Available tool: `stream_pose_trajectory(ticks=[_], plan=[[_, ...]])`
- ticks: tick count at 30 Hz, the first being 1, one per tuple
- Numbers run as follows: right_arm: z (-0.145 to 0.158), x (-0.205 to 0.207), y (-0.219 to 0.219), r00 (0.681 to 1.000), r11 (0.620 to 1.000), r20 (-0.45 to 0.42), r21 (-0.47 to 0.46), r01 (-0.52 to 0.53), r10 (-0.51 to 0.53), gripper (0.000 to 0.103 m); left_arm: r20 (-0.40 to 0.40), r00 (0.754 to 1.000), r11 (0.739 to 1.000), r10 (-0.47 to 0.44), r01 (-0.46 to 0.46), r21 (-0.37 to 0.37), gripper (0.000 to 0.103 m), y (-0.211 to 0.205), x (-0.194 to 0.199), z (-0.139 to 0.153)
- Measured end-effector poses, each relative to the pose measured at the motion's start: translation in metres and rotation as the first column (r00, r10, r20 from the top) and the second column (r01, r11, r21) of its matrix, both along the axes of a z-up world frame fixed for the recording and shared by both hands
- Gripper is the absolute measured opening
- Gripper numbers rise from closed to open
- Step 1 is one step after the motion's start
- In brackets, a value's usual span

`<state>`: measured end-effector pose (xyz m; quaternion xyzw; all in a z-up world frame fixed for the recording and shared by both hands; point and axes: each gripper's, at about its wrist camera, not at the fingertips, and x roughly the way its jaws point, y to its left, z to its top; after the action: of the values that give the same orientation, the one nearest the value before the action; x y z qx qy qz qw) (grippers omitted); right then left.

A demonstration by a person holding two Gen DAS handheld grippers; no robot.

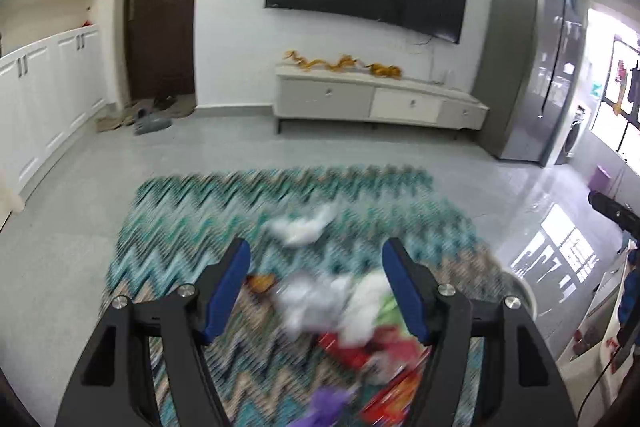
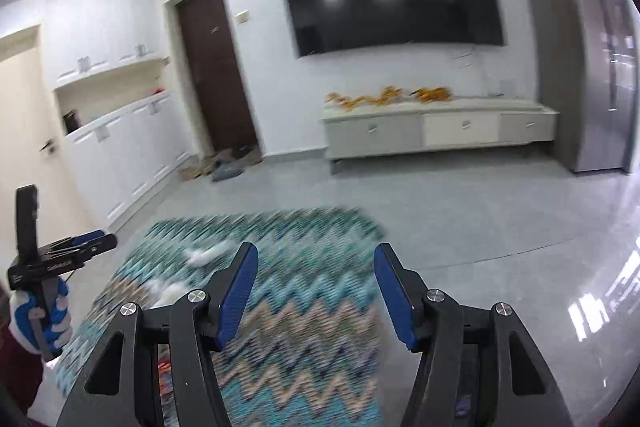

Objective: Collect trash

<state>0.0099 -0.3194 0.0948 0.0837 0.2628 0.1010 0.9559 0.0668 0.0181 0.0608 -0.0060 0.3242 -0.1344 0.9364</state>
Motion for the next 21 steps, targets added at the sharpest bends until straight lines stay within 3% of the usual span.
stream_pose_trajectory(ticks=[6,10,15,21], plan=[[-0.031,-0.001,0.062,0.978,0.982,-0.097,0.037,-0.183,0.186,0.058,-0.105,0.994,1.000,0.017,-0.018,-0.007,0.067,0.028,-0.031,-0.053],[-0.061,-0.002,0.104,0.939,0.958,-0.186,0.051,-0.283,0.288,0.058,-0.176,0.984,0.999,-0.035,0.033,-0.013,0.066,0.023,-0.047,-0.089],[-0.088,-0.011,0.142,0.881,0.917,-0.255,0.084,-0.390,0.398,0.058,-0.218,0.970,0.995,-0.103,0.105,-0.004,0.064,0.010,-0.056,-0.114],[-0.112,-0.008,0.169,0.823,0.880,-0.319,0.104,-0.463,0.471,0.058,-0.262,0.957,0.992,-0.123,0.120,-0.029,0.044,0.006,-0.055,-0.133]])
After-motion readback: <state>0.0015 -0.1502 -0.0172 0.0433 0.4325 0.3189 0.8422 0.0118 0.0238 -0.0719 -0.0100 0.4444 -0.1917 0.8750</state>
